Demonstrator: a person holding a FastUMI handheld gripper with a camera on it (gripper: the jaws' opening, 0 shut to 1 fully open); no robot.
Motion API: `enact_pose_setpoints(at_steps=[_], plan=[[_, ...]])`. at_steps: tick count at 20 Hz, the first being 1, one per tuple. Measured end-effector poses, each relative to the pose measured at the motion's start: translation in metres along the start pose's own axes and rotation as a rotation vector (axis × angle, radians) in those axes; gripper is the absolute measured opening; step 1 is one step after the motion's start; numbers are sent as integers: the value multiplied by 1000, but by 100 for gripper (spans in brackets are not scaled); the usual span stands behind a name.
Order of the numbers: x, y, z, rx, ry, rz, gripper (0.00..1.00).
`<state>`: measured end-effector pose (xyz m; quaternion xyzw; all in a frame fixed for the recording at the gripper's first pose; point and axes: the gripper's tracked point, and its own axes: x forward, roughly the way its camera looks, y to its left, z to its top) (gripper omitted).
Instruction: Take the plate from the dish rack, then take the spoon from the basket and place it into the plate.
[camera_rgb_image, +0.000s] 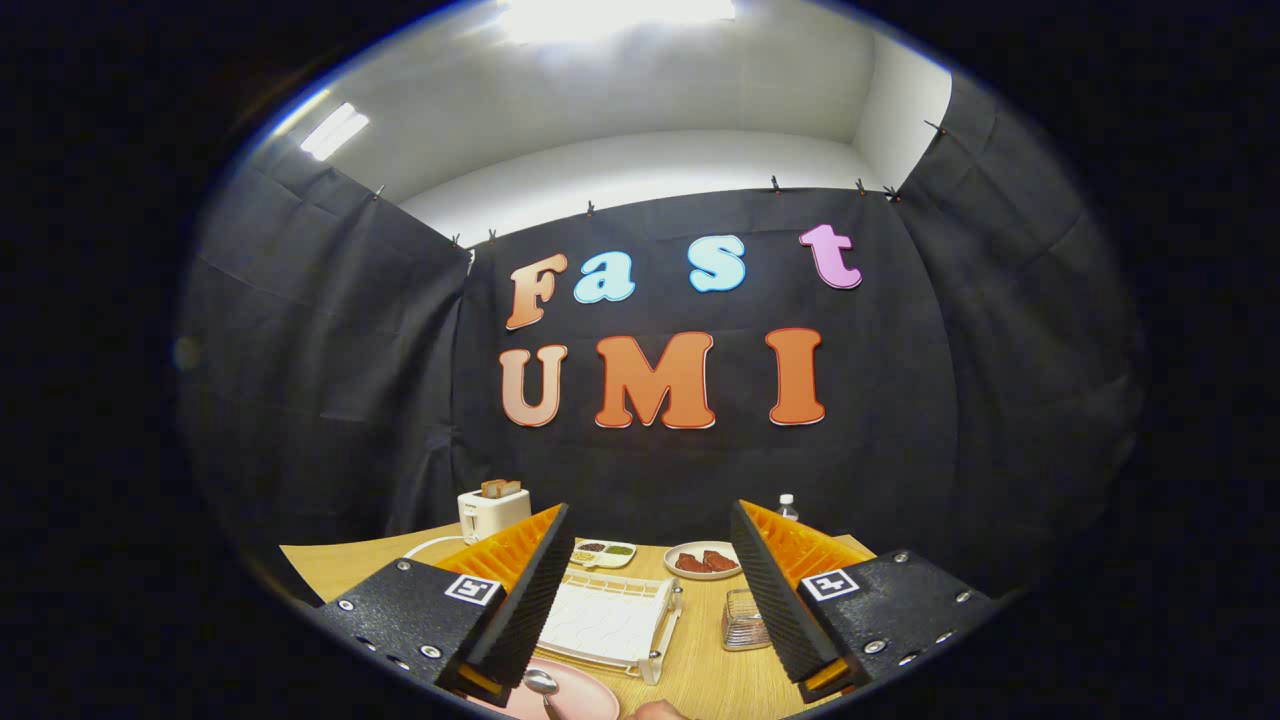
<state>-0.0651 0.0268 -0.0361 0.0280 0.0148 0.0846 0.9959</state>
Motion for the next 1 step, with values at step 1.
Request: enact_pose_setpoints(at_steps=[1], plan=[[-1,-1,-1,-6,4,-2,94]])
